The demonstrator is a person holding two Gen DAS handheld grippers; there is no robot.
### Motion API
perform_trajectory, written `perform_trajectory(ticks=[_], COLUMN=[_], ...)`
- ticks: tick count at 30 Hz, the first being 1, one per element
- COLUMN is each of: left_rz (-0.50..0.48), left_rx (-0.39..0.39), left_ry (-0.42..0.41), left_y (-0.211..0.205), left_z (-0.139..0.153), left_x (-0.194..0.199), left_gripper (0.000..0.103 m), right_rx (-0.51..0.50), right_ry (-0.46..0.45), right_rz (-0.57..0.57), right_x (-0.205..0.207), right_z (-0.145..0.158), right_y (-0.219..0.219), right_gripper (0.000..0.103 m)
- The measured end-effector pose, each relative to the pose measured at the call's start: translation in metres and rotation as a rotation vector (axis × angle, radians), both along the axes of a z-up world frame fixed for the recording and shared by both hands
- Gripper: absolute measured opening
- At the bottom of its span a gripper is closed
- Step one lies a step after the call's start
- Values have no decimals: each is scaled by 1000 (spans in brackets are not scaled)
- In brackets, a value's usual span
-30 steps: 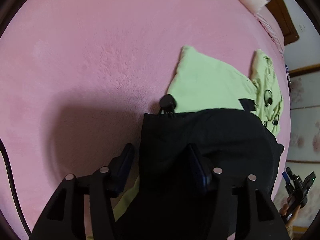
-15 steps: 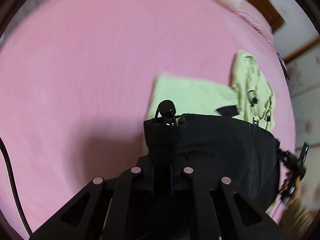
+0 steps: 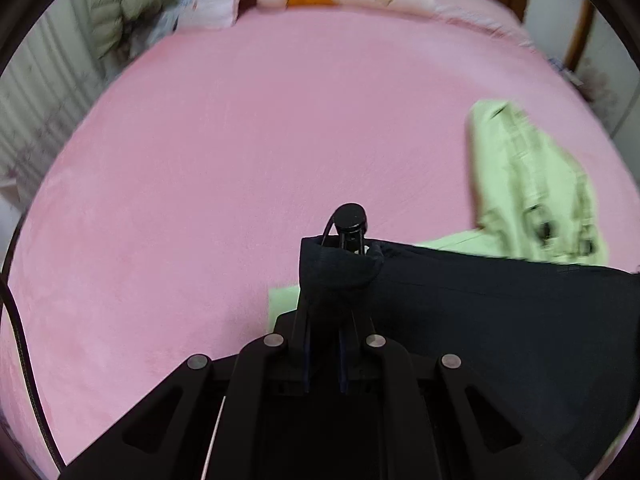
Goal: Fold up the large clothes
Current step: 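Lift the black hem with both grippers and fold it toward the hood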
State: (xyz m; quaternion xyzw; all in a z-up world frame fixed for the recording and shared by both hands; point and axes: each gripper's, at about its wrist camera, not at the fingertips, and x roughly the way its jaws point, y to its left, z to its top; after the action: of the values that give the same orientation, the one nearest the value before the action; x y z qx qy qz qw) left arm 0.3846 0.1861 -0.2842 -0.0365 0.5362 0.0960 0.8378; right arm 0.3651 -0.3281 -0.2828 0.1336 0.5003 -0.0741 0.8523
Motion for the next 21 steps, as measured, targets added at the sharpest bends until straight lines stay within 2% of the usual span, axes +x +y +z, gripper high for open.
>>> perform_trajectory(ticks=[2,4,8,9,10,11,12,13,15,18,21], left_rz=[22,14,-10,-10,-3,11,27,45,69,90,88], left_rx=[19,55,150,151,148,147,146,144,133,80,41], left_ry=[49,70,72,79,82,73,46,-4,-84,-165,-187], left_y=[3,0,-10,-8,-5,-4,-2,-1,-3,-15,-45], left_z=[-26,-39,-39,-35,-29,-22,-12,2,23,49,53], left_x=[7,10,14,15,15,15,11,5,-11,-41,-70], left_gripper=[11,17,24,29,38,45,56,65,75,78,82], right_rx=[2,6,43,49,56,66,68,66,55,57,91], right_ry=[36,79,94,92,85,70,55,34,-21,-48,-32], right_rz=[-22,-47,-115,-125,-132,-141,-152,-161,-174,-148,-66], right_x=[5,10,5,2,-2,-7,-11,-17,-34,-59,-80], right_z=[-16,-27,-31,-29,-25,-18,-12,-2,19,37,36], right_y=[0,-1,-12,-16,-20,-24,-27,-30,-33,-19,20], right_gripper=[7,8,14,15,15,15,15,15,15,16,16])
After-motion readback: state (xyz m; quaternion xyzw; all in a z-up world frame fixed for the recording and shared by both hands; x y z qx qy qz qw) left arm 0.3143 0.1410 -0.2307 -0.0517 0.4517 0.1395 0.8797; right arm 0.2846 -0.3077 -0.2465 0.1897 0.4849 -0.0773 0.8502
